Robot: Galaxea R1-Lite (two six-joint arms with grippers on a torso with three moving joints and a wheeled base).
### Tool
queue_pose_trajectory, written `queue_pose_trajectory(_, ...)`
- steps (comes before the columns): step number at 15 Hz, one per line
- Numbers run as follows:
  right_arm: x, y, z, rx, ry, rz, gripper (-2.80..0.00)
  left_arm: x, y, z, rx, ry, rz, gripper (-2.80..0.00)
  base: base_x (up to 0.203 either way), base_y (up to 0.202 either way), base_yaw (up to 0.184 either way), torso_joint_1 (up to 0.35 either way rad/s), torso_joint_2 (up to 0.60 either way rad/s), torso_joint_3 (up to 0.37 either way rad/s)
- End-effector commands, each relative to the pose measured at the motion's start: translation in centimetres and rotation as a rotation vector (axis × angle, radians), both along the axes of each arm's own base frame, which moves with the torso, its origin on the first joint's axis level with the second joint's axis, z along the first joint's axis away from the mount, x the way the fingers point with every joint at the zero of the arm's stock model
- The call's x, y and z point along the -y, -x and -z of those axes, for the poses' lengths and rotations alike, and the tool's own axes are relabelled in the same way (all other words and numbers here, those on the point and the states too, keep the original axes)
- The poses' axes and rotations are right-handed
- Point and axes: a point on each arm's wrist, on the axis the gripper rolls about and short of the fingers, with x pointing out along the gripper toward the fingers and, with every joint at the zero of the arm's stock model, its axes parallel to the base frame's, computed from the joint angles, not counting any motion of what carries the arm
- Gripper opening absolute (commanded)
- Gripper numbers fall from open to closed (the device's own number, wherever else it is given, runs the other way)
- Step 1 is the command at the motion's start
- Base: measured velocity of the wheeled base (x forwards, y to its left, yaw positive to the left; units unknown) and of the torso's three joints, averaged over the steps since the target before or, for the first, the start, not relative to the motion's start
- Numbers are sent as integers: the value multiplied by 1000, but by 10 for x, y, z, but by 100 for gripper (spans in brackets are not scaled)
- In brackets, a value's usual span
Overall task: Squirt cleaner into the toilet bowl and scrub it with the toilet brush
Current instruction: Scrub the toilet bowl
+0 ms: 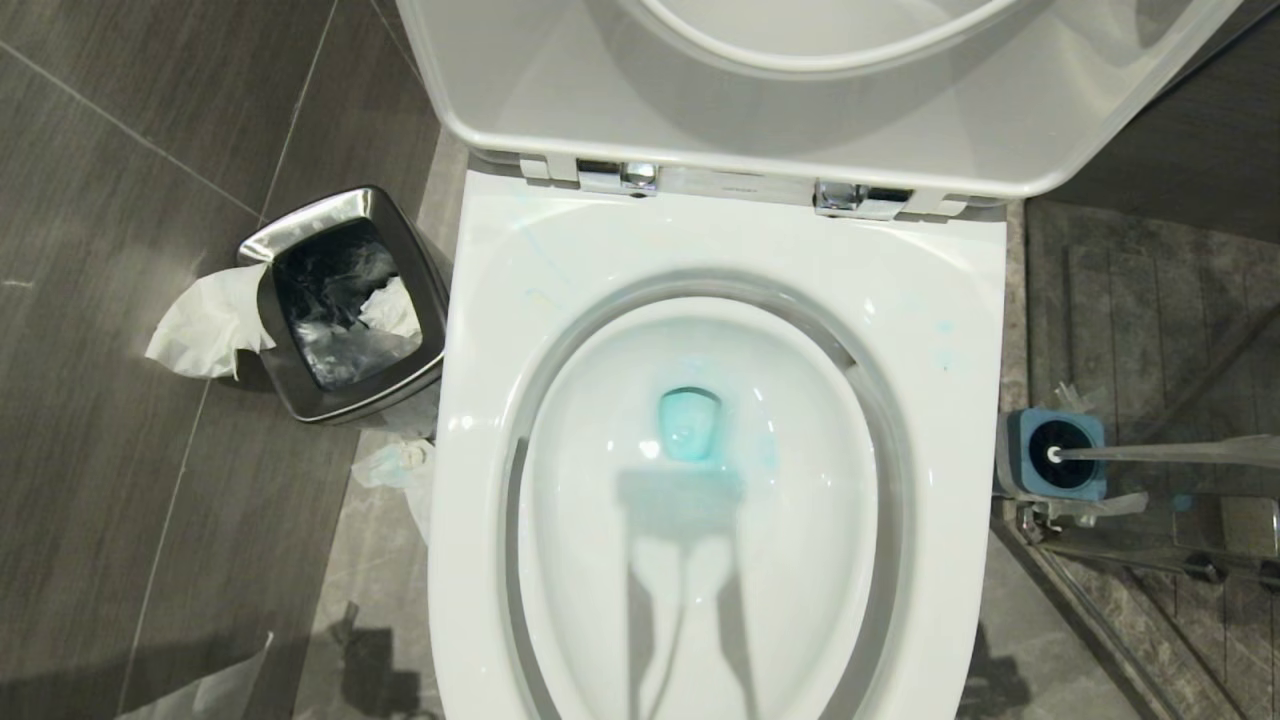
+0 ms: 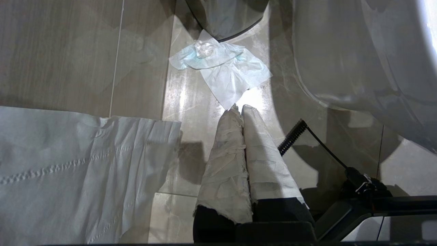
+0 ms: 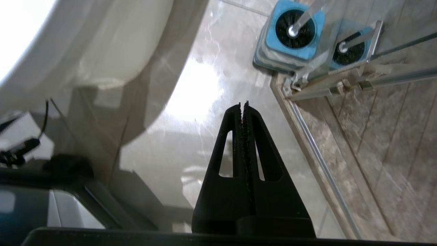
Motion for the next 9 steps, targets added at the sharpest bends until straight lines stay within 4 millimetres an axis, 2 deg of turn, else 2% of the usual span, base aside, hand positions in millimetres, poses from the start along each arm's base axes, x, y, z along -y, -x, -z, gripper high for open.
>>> queue_pose_trajectory(1,0,-1,3,26,-8,-1,-280,0,0,0,-1,0,0,-280,0,0,0,0,0,0)
queue_pose_trajectory(9,0,-1,3,34,-18,0,-280,0,0,0,-1,0,0,-280,0,0,0,0,0,0)
